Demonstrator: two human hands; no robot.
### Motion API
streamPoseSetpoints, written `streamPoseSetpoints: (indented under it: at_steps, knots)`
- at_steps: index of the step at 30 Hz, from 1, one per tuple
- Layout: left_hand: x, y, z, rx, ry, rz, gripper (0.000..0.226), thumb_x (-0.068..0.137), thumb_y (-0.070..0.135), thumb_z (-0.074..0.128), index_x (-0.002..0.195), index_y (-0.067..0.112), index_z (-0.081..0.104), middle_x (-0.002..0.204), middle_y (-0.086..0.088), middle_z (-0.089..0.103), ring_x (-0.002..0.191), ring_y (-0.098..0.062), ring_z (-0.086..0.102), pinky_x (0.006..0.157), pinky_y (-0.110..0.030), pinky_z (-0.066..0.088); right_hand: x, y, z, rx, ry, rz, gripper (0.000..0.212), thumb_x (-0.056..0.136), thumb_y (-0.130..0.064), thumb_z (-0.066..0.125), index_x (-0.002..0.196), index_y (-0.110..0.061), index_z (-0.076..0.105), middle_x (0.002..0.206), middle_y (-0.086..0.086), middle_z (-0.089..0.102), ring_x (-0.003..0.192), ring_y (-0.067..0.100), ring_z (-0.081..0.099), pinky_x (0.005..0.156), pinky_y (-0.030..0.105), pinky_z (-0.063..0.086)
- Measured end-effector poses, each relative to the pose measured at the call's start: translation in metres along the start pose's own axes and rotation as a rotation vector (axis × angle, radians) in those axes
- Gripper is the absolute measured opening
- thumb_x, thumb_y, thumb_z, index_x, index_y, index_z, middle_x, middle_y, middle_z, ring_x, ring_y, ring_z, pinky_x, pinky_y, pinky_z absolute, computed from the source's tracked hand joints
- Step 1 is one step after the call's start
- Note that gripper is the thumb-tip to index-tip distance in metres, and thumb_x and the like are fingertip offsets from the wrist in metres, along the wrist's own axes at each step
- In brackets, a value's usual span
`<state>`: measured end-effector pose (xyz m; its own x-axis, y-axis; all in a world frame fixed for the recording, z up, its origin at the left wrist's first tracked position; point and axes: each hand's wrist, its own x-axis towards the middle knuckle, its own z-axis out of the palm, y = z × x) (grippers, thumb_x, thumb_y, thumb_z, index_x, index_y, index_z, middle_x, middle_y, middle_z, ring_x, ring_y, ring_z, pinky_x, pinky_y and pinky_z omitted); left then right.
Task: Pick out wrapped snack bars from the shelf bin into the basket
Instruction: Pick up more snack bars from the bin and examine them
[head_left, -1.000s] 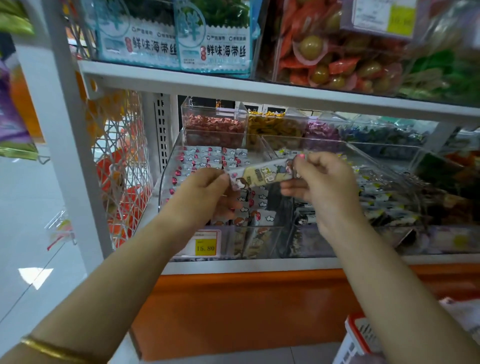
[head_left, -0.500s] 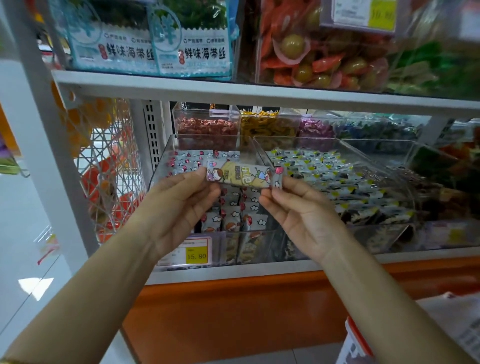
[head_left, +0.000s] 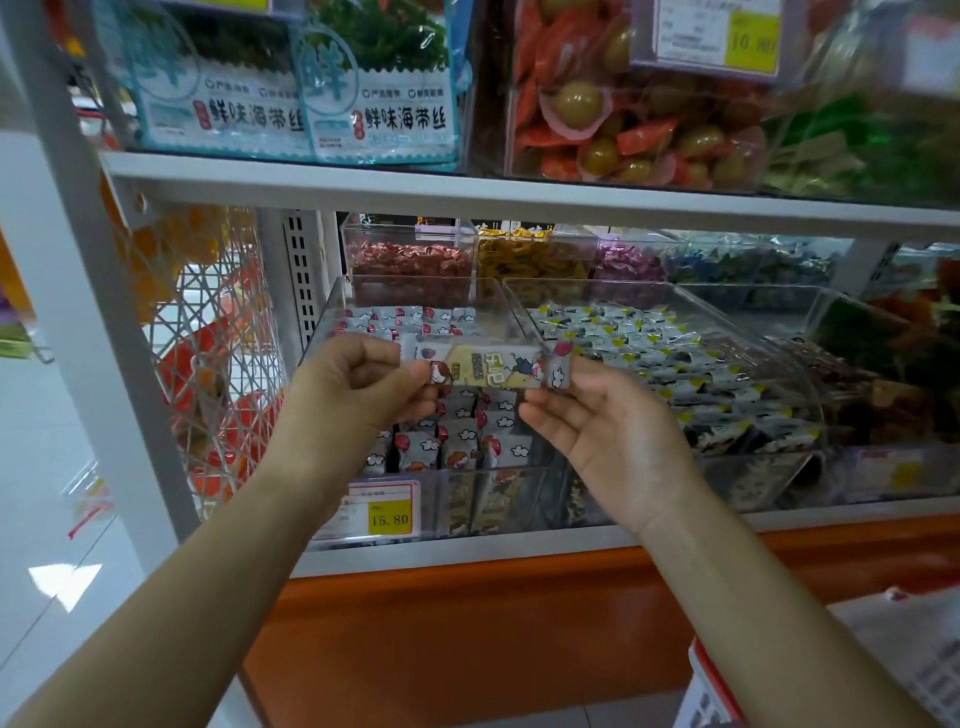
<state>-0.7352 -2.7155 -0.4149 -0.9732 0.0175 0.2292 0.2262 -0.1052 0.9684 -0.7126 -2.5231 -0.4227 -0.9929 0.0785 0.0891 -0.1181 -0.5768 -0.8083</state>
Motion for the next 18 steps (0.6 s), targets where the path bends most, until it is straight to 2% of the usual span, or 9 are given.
streamPoseSetpoints:
  at_steps: [2,3,5,7,9,11,12,15,18]
  knots:
    - [-0.0015,0.0017,0.0001,0.038,-0.042,0.045,0.011,0.082,0.002,0.063,0.090,0.005,0.055,0.081,-0.012,0.070,0.070,-0.018,0.071,0.062,-0.015,0.053,0.0010,0.0017,-0.0014,-0.152,0.042,-0.077,0.020,0.084,-0.022,0.061,0.095,-0.005,0.062,0.073,0.005,0.070,0.067,0.021,0.069,0.055,0.027,0.055]
    - [-0.0024,0.0023,0.0009,0.063,-0.065,0.062,0.012,0.082,0.000,0.063,0.088,0.006,0.054,0.078,-0.009,0.070,0.070,-0.018,0.071,0.062,-0.015,0.053,0.0015,0.0028,-0.0024,-0.249,0.058,-0.129,0.018,0.082,-0.024,0.063,0.090,-0.008,0.062,0.071,-0.001,0.070,0.067,0.020,0.068,0.054,0.025,0.054]
    - [-0.0036,0.0025,0.0020,0.121,-0.093,0.074,0.014,0.083,-0.001,0.063,0.086,0.008,0.052,0.077,-0.007,0.070,0.070,-0.017,0.071,0.061,-0.016,0.054,0.0021,0.0053,-0.0039,-0.365,0.082,-0.209,0.008,0.084,-0.016,0.064,0.085,-0.009,0.061,0.071,-0.004,0.069,0.069,0.018,0.068,0.056,0.023,0.053]
    - [-0.0036,0.0031,0.0020,0.167,-0.127,0.060,0.018,0.082,0.002,0.065,0.090,0.008,0.050,0.083,-0.012,0.068,0.071,-0.020,0.070,0.058,-0.019,0.054,0.0033,0.0068,-0.0062,-0.397,0.089,-0.244,0.004,0.085,-0.006,0.063,0.087,-0.009,0.062,0.083,0.004,0.068,0.072,0.018,0.069,0.061,0.024,0.055]
    - [-0.0047,0.0055,0.0015,0.174,-0.173,0.016,0.030,0.075,0.014,0.070,0.096,0.006,0.050,0.088,-0.015,0.066,0.069,-0.024,0.069,0.056,-0.021,0.054,0.0041,0.0072,-0.0071,-0.462,0.078,-0.272,0.014,0.085,0.001,0.061,0.091,-0.011,0.062,0.099,0.011,0.067,0.077,0.018,0.070,0.068,0.027,0.056]
    - [-0.0054,0.0076,0.0020,0.144,-0.172,-0.020,0.038,0.070,0.021,0.070,0.099,0.004,0.051,0.088,-0.018,0.066,0.067,-0.025,0.068,0.056,-0.021,0.054,0.0035,0.0080,-0.0063,-0.542,0.050,-0.298,0.024,0.086,0.006,0.058,0.096,-0.016,0.064,0.109,0.009,0.065,0.085,0.016,0.070,0.071,0.027,0.057]
    - [-0.0053,0.0080,0.0025,0.127,-0.162,-0.024,0.035,0.073,0.018,0.069,0.100,0.005,0.052,0.089,-0.019,0.066,0.065,-0.024,0.068,0.056,-0.021,0.054,0.0026,0.0087,-0.0058,-0.562,0.036,-0.304,0.028,0.086,0.005,0.058,0.098,-0.019,0.065,0.111,0.006,0.064,0.089,0.014,0.069,0.072,0.026,0.056]
    - [-0.0059,0.0080,0.0035,0.136,-0.174,-0.016,0.027,0.083,0.008,0.063,0.110,0.012,0.058,0.098,-0.013,0.064,0.068,-0.022,0.070,0.061,-0.019,0.055,0.0007,0.0099,-0.0045,-0.584,0.004,-0.313,0.025,0.086,-0.006,0.063,0.100,-0.026,0.068,0.108,0.000,0.066,0.092,0.011,0.067,0.075,0.027,0.057]
    - [-0.0078,0.0083,0.0039,0.174,-0.217,-0.023,0.034,0.084,0.007,0.062,0.117,0.012,0.061,0.096,-0.009,0.067,0.072,-0.020,0.070,0.065,-0.019,0.056,-0.0008,0.0085,-0.0029,-0.681,0.055,-0.369,0.016,0.084,-0.015,0.067,0.091,-0.028,0.071,0.094,-0.006,0.070,0.091,0.013,0.067,0.079,0.038,0.058]
